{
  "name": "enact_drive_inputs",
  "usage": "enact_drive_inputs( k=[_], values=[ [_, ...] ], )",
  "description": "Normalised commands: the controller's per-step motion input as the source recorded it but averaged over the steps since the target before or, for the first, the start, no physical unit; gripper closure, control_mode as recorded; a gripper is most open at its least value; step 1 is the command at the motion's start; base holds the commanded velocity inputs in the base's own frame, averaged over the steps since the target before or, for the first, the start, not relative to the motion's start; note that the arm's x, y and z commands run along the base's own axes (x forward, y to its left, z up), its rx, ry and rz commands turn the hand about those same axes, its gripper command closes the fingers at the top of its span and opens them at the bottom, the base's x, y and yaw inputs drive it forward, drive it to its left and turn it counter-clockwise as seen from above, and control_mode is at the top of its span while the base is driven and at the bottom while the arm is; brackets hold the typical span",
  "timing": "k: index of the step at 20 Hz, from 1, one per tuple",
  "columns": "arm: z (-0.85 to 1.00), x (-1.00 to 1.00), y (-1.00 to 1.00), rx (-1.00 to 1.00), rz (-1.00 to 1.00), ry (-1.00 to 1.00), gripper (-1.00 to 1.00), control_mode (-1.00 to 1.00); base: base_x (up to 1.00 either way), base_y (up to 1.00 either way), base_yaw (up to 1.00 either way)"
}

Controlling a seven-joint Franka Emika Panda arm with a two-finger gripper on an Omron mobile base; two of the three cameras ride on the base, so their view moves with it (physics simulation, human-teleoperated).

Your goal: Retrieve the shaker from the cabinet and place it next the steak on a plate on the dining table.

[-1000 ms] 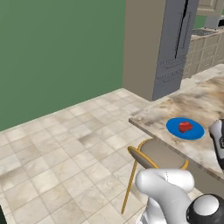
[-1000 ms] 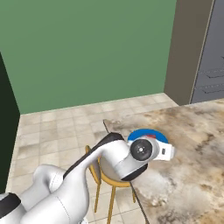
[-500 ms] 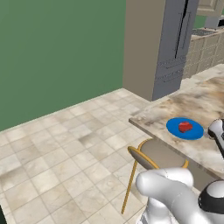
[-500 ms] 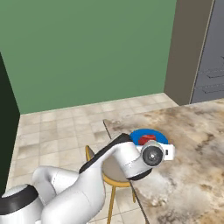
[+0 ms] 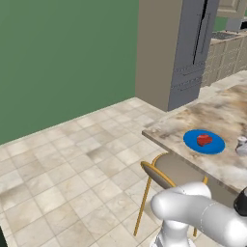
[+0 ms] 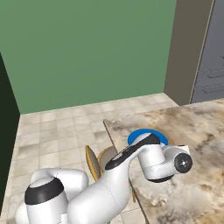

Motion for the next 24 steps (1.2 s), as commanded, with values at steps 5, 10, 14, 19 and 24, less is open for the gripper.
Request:
enact_drive_inputs(
  k=[5, 10, 14, 19, 24],
  values=[
    [-0.26, 0.02, 0.02, 0.0, 0.06, 0.0, 1.0, -1.0, 0.0, 0.0, 0.0],
    [-0.18, 0.12, 0.21, 0.02, -0.08, 0.0, 1.0, -1.0, 0.0, 0.0, 0.0],
    [-0.09, 0.22, 0.43, 0.05, -0.22, 0.0, 1.0, -1.0, 0.0, 0.0, 0.0],
    [-0.13, 0.26, 0.2, 0.06, -0.22, 0.0, 1.0, -1.0, 0.0, 0.0, 0.0],
    [-0.33, 0.25, -0.11, 0.02, -0.11, 0.0, 1.0, -1.0, 0.0, 0.0, 0.0]
  ],
)
